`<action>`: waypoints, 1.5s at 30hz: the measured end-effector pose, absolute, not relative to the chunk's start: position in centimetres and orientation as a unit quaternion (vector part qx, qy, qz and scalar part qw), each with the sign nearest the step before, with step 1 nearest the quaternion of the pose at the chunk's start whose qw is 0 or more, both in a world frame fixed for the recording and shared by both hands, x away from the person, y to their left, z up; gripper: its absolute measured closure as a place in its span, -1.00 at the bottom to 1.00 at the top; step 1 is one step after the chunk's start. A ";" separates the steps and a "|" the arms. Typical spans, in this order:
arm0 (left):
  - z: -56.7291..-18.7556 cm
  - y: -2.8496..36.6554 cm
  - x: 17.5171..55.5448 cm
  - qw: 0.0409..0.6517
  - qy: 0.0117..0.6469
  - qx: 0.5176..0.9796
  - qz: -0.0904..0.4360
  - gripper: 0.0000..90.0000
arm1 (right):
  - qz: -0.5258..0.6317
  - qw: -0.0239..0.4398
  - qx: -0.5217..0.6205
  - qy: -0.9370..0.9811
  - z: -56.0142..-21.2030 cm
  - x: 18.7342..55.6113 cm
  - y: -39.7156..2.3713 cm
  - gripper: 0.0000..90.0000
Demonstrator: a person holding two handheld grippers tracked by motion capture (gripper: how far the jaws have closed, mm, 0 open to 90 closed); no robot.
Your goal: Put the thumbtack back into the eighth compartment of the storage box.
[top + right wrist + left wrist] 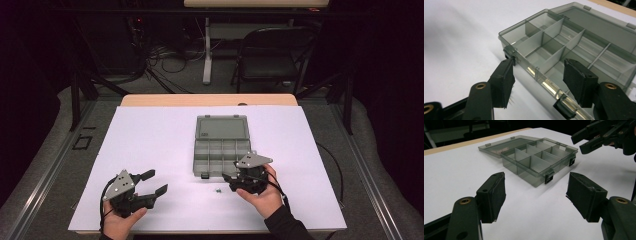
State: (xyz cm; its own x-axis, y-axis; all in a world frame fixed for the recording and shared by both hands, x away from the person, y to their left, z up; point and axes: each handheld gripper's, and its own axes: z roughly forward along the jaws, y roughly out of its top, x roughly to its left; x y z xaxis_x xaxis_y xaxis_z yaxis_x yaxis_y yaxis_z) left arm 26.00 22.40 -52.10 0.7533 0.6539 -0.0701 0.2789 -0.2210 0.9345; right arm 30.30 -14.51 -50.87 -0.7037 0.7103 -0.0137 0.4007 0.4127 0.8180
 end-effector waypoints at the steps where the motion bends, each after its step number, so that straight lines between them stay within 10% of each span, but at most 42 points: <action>1: -52.1 22.4 26.0 0.544 0.306 0.762 0.172 -0.31 | 0.424 0.182 0.338 0.820 -51.0 30.2 -14.4 -0.09; 45: -52.1 22.5 26.0 0.544 0.305 0.763 0.172 -0.31 | 0.396 0.117 0.306 0.858 -56.0 29.3 -12.7 0.57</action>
State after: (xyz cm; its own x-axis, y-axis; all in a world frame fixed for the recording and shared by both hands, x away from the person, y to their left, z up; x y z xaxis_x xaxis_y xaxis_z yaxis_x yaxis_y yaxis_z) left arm 25.99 22.46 -52.08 0.7546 0.6526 -0.0687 0.2775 -0.2225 0.9346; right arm 29.34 -12.67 -56.04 -0.7852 0.6179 0.0418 0.4323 0.4985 0.7514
